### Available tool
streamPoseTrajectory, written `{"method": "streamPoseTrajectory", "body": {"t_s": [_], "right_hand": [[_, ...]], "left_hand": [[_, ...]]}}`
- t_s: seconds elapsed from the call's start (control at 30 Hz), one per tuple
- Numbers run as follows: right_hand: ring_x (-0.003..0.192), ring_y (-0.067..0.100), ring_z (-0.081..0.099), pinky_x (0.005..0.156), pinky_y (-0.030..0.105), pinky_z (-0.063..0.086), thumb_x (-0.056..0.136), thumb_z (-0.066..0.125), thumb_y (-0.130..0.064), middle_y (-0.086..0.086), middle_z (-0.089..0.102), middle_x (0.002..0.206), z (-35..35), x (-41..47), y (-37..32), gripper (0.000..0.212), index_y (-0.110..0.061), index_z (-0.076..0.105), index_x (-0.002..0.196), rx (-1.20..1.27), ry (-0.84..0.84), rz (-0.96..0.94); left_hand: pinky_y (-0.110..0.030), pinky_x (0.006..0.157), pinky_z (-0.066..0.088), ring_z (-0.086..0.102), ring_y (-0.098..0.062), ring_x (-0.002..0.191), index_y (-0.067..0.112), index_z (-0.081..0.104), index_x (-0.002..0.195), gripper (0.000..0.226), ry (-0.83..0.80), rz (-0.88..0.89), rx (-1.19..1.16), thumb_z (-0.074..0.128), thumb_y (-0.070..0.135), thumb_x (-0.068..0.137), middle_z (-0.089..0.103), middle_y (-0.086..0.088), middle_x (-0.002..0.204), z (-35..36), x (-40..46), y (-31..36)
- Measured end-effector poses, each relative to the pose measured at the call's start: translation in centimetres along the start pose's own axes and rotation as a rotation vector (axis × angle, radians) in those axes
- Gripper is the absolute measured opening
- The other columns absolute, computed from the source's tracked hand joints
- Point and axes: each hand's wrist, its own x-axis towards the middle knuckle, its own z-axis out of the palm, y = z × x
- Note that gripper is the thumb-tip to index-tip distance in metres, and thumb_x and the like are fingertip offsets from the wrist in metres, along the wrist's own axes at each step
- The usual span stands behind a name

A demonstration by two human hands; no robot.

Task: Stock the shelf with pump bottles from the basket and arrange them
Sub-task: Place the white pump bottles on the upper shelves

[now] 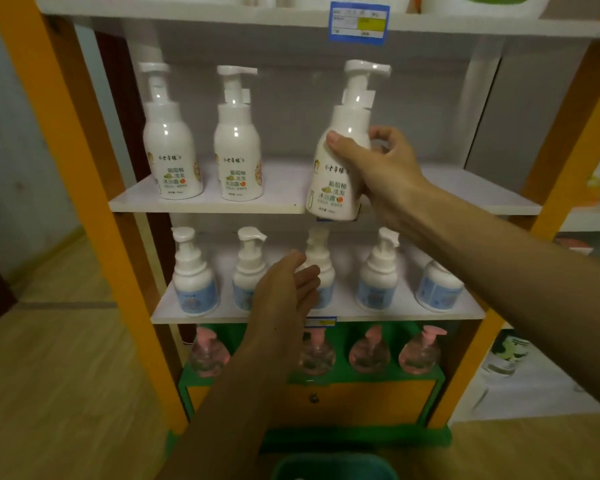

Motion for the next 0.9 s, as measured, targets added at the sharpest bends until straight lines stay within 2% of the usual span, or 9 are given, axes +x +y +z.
{"method": "streamPoseTrajectory", "body": {"t_s": [0.17, 0.27, 0.43, 0.57, 0.67, 0.8, 0.9], "right_hand": [[0.088, 0.022, 0.071, 0.079, 0.046, 0.059, 0.07, 0.082, -0.031, 0.007, 0.064, 0.105, 2.1, 2.6, 0.2, 0.05, -0.019, 0.047, 0.104, -0.041, -0.005, -0.069], [0.088, 0.021, 0.07, 0.078, 0.04, 0.059, 0.071, 0.082, -0.026, 0.006, 0.065, 0.102, 3.0, 3.6, 0.3, 0.048, -0.017, 0.047, 0.102, -0.023, 0.019, -0.108], [0.08, 0.009, 0.069, 0.058, 0.023, 0.055, 0.073, 0.081, -0.027, -0.003, 0.066, 0.097, 4.1, 4.7, 0.7, 0.044, -0.023, 0.047, 0.1, -0.09, -0.033, -0.12], [0.087, 0.011, 0.067, 0.065, 0.023, 0.055, 0.076, 0.078, -0.024, 0.0, 0.065, 0.103, 4.4, 5.5, 1.6, 0.045, -0.02, 0.046, 0.106, -0.116, -0.049, -0.108], [0.085, 0.008, 0.066, 0.062, 0.02, 0.053, 0.078, 0.077, -0.024, -0.003, 0.065, 0.1, 4.1, 6.0, 2.0, 0.043, -0.018, 0.047, 0.108, -0.095, -0.023, -0.086], [0.091, 0.012, 0.066, 0.067, 0.024, 0.054, 0.078, 0.076, -0.026, 0.0, 0.063, 0.11, 3.7, 6.4, 2.1, 0.045, -0.018, 0.048, 0.112, -0.114, -0.033, -0.066], [0.088, 0.008, 0.064, 0.063, 0.019, 0.052, 0.079, 0.075, -0.027, -0.004, 0.06, 0.103, 3.7, 6.3, 2.2, 0.049, -0.016, 0.046, 0.118, -0.132, -0.041, -0.068]], "left_hand": [[-0.033, 0.098, 0.044, 0.06, -0.022, 0.106, 0.012, 0.056, 0.112, 0.021, -0.003, 0.006, 0.026, 0.046, 0.021, 0.095, 0.064, -0.009, 0.108, -1.7, 1.2, -0.1], [-0.031, 0.092, 0.046, 0.062, -0.02, 0.1, 0.016, 0.058, 0.102, 0.014, 0.001, 0.004, 0.015, 0.046, 0.02, 0.096, 0.066, -0.007, 0.104, -2.8, 1.9, -0.6], [-0.027, 0.083, 0.05, 0.064, -0.019, 0.098, 0.017, 0.059, 0.101, 0.014, 0.004, -0.007, 0.008, 0.047, 0.019, 0.096, 0.07, -0.007, 0.101, -4.2, 3.0, -1.4], [-0.028, 0.08, 0.051, 0.065, -0.021, 0.098, 0.017, 0.06, 0.098, 0.013, 0.0, -0.019, 0.022, 0.047, 0.018, 0.096, 0.071, -0.009, 0.102, -4.9, 3.5, -1.7], [-0.029, 0.08, 0.052, 0.065, -0.022, 0.096, 0.017, 0.06, 0.097, 0.013, 0.004, -0.011, 0.036, 0.047, 0.017, 0.095, 0.071, -0.01, 0.101, -5.1, 3.7, -1.8], [-0.028, 0.077, 0.052, 0.066, -0.022, 0.095, 0.016, 0.06, 0.097, 0.014, 0.017, -0.009, 0.036, 0.047, 0.016, 0.095, 0.071, -0.01, 0.099, -5.2, 4.0, -1.9], [-0.027, 0.073, 0.052, 0.067, -0.02, 0.093, 0.016, 0.06, 0.099, 0.014, 0.001, -0.016, 0.028, 0.047, 0.016, 0.095, 0.072, -0.009, 0.099, -4.8, 4.0, -2.2]]}}
